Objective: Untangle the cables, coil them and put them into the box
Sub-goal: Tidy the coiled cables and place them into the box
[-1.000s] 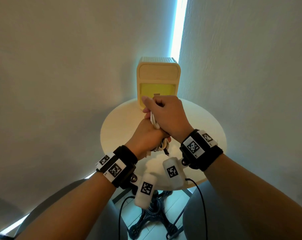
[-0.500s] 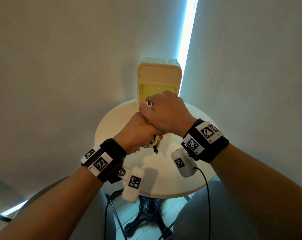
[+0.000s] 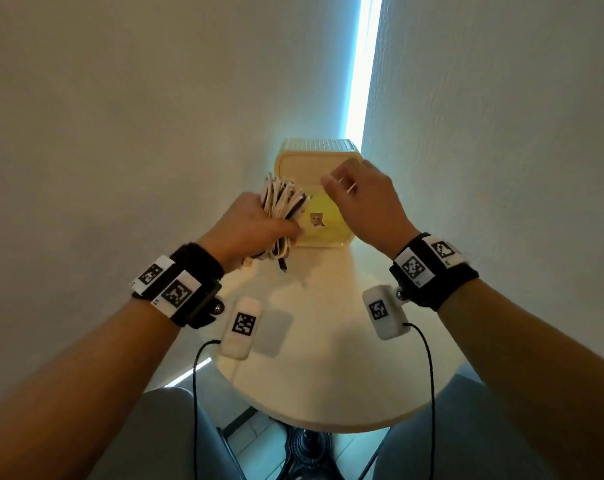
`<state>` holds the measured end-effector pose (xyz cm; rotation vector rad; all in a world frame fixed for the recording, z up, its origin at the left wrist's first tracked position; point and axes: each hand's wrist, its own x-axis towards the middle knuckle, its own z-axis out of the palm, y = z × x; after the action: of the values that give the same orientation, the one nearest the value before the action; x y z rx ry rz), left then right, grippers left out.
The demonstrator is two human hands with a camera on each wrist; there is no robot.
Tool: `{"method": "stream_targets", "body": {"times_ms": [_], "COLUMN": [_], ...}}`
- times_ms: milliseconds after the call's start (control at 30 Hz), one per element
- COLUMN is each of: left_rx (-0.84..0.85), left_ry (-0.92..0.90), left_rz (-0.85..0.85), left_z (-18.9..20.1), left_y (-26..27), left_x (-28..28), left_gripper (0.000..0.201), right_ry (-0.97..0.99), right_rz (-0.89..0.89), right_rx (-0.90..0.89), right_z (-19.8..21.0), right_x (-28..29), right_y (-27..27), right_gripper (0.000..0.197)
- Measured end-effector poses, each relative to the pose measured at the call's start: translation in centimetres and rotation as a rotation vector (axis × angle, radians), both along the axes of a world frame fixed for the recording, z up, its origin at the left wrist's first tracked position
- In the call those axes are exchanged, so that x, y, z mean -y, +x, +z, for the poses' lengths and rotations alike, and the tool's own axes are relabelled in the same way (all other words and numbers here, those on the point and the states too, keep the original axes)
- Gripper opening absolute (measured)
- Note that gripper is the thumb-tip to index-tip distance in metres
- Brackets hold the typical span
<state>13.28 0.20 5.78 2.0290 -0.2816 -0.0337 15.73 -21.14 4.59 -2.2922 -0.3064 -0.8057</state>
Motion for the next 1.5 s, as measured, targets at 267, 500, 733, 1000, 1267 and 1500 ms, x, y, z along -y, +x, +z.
{"method": "stream_targets", "body": {"times_ms": [267, 500, 733, 1000, 1267, 1500], "left_rx": [0.239, 0.317, 0.396, 0.473, 0.460, 0.363], "left_ry": [-0.033, 0.218, 0.735, 1.019, 1.048, 1.040], "left_rz": [0.046, 0.048, 0.005, -0.102, -0.070, -0.110], "left_z": [5.1, 9.1, 11.1, 10.9, 10.5, 11.2], "left_y": [5.9, 8.8, 9.3, 8.8, 9.1, 9.2], "left_x": [-1.2, -1.0, 1.3, 4.3, 4.9, 5.1], "left_gripper": [0.024, 0.020, 0.020, 0.018, 0.022, 0.015], "right_ry": [-0.157, -0.144, -0.148, -0.113, 0.270, 0.794], "right_rz": [-0.130, -0.060, 0.052, 0.110, -0.214, 0.074], "right_rx": [-0.215, -0.141, -0.030, -0.004, 0.069, -0.522], "right_z": [1.6, 1.0, 0.4, 0.1, -0.6, -2.2], "right_x": [2.7, 4.1, 4.3, 3.3, 2.5, -2.6], "right_y": [8.4, 8.1, 3.2, 0.0, -2.1, -4.2], "right_gripper": [0.047, 0.036, 0.035, 0.035, 0.047, 0.018]}}
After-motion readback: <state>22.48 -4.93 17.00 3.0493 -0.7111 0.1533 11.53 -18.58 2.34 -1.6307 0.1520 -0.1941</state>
